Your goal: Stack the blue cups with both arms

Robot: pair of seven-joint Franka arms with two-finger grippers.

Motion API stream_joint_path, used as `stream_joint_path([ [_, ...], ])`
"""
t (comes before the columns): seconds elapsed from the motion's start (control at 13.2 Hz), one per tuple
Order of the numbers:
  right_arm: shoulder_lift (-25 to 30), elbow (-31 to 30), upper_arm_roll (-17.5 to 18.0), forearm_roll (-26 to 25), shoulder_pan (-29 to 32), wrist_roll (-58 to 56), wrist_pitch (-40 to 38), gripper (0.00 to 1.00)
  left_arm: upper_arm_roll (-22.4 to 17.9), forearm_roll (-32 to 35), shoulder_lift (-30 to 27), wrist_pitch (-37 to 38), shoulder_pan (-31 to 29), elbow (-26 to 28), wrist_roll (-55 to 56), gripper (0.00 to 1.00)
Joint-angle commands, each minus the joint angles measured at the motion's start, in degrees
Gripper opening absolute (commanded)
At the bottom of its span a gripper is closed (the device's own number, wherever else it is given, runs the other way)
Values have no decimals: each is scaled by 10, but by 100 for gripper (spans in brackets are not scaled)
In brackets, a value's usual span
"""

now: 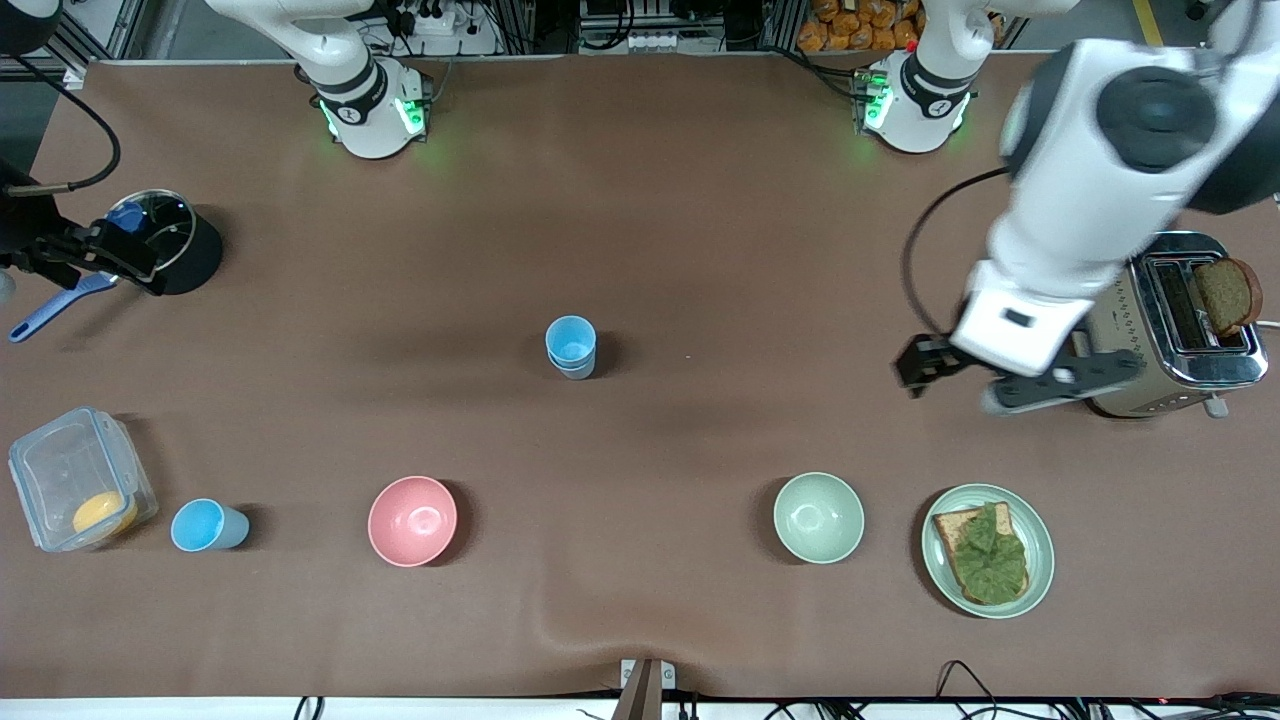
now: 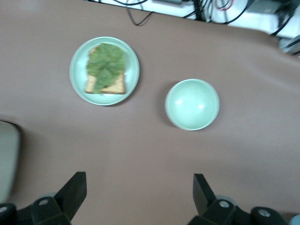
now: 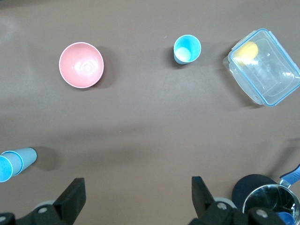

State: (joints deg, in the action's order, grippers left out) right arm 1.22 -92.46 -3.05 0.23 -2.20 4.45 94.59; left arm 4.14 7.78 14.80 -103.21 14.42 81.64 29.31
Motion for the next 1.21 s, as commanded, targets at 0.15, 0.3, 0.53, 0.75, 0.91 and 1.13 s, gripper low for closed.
stream_joint_path([
  [0.15,6,-1,7,-10,4,-4,2,100,10,-35,-42,46,-46,18,-75,100],
  [0.3,5,-1,7,-10,2,-4,2,100,12,-53,-60,53,-82,23,-121,100],
  [0.53,5,-1,7,-10,2,-4,1,100,11,-80,-82,71,-111,33,-167,100],
  [0.75,5,-1,7,-10,1,-3,2,100,13,-80,-97,94,-122,40,-170,100],
  [0.91,5,-1,7,-10,1,-3,0,100,35,-80,-115,94,-148,58,-174,100],
  [1.13,5,-1,7,-10,-3,1,-1,100,41,-80,-130,96,-155,69,-182,100],
])
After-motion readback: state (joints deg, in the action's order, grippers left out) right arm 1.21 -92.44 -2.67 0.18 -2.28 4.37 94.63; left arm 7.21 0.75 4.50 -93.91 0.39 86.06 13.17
